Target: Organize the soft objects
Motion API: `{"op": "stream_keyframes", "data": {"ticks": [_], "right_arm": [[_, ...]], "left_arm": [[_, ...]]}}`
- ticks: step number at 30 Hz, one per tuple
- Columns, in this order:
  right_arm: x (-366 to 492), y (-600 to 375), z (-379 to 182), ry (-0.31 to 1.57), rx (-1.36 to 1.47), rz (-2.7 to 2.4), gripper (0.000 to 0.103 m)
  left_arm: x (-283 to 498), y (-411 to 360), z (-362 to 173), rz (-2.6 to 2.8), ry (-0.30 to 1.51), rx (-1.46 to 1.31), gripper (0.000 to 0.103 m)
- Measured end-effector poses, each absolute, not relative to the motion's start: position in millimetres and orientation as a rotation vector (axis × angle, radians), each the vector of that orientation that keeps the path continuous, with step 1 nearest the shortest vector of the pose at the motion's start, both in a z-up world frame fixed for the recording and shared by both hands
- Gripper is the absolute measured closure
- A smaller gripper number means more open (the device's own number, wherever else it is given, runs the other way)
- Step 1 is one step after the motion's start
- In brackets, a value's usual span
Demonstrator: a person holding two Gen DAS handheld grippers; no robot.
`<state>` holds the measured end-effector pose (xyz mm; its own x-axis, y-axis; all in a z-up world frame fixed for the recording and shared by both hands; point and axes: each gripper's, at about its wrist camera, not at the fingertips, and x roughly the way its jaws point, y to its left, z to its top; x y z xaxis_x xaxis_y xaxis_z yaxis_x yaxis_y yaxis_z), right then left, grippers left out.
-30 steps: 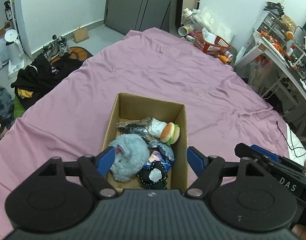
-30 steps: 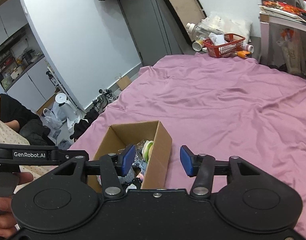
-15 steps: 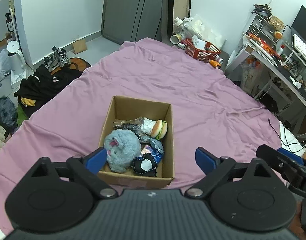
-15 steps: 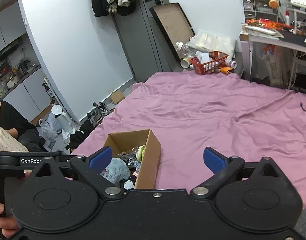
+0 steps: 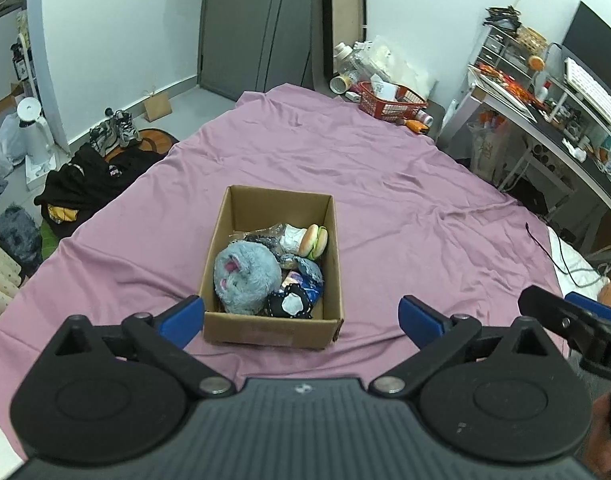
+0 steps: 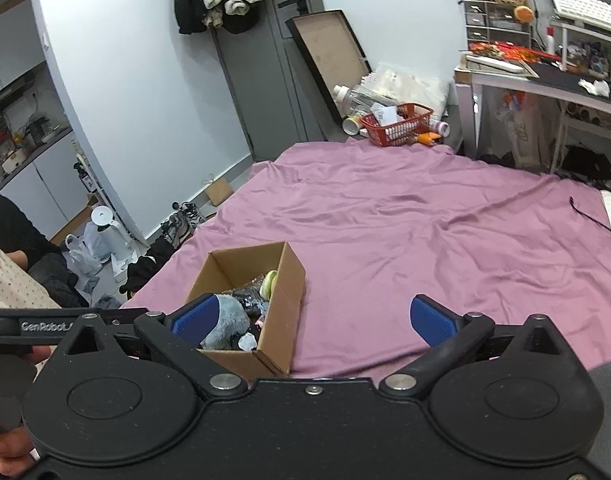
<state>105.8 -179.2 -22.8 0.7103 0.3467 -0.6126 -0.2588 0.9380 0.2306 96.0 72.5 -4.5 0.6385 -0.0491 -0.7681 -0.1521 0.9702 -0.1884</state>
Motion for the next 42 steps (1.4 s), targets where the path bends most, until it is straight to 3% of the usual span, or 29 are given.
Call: {"op": "stream_keyframes", "data": {"ticks": [42], "right_arm": [[50.8,-186.7,-34.1,0.693,0.058,0.278,0.0]], "left_arm": [[24.2,60.2,3.0,0.058,0.759,-0.181,0.001]]}}
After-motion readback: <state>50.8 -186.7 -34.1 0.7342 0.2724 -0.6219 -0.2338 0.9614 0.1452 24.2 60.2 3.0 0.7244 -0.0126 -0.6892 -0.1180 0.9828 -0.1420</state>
